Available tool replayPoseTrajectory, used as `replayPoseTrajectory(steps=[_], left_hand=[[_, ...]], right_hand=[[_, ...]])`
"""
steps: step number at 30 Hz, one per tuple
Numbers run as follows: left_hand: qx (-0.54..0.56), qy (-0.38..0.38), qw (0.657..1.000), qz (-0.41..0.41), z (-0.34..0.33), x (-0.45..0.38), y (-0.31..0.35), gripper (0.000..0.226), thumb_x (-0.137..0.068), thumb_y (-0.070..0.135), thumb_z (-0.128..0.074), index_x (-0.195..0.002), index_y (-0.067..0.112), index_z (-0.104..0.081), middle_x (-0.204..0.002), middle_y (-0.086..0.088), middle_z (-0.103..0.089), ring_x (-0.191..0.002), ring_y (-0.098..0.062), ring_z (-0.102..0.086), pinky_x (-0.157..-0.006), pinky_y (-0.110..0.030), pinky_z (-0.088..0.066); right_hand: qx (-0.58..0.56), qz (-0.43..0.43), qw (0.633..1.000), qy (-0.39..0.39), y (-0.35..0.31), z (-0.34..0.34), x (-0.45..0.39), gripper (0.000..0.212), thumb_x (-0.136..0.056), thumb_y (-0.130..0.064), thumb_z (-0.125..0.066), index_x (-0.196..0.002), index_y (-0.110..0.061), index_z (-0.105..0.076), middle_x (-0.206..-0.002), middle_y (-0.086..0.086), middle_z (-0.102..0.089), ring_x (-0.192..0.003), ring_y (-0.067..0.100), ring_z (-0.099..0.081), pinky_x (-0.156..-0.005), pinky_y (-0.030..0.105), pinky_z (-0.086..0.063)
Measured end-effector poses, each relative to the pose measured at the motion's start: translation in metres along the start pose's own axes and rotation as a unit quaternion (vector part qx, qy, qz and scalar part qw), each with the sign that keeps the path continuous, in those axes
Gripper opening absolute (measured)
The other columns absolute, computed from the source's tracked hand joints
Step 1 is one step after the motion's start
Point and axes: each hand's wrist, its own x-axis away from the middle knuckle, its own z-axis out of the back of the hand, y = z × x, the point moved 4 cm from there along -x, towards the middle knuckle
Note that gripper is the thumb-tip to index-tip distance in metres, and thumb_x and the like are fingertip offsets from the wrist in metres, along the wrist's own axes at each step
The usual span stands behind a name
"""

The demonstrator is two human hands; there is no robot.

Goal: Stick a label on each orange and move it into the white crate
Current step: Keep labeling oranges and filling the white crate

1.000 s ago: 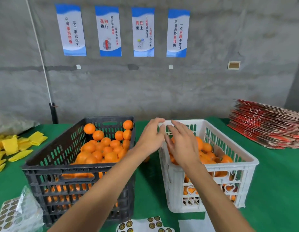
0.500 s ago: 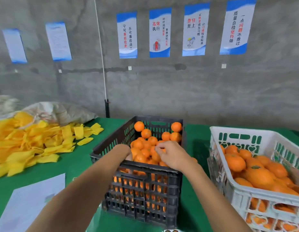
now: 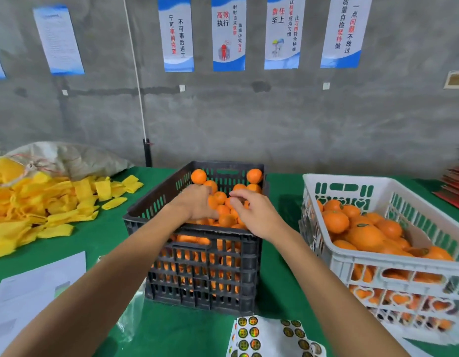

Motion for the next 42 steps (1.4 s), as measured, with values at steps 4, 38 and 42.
replayPoseTrajectory(steps=[4,38,42], left_hand=[[0.199,0.226,0.944,-0.136,0.022,0.020,0.057,0.062,-0.076,0.041,-0.085,-0.130,0.022,-0.063,-0.124,0.002,-0.069,-0.115,-0.018,-0.060,-0.097,-0.032,-0.049],[0.549,0.092,0.831,0.014,-0.289,0.125,0.116,0.045,-0.098,0.075,-0.035,-0.137,0.054,-0.034,-0.122,0.003,-0.060,-0.093,-0.011,-0.071,-0.077,-0.027,-0.058],[0.546,0.080,0.834,0.014,-0.291,0.125,0.115,0.053,-0.095,0.080,-0.032,-0.140,0.052,-0.033,-0.120,-0.003,-0.063,-0.090,-0.010,-0.071,-0.077,-0.023,-0.056]], right_hand=[[-0.114,-0.040,0.991,0.057,0.005,0.011,0.026,0.066,-0.102,-0.066,-0.037,-0.159,-0.033,-0.027,-0.145,-0.013,-0.054,-0.130,0.010,-0.054,-0.110,0.039,-0.046],[0.057,-0.080,0.995,-0.008,0.161,-0.060,0.242,0.025,-0.098,-0.039,-0.068,-0.108,-0.021,-0.082,-0.101,-0.008,-0.067,-0.099,0.011,-0.056,-0.086,0.031,-0.048],[0.178,-0.027,0.983,-0.031,0.155,-0.060,0.241,0.032,-0.104,-0.040,-0.057,-0.110,-0.018,-0.080,-0.099,-0.004,-0.066,-0.093,0.017,-0.056,-0.075,0.034,-0.050]])
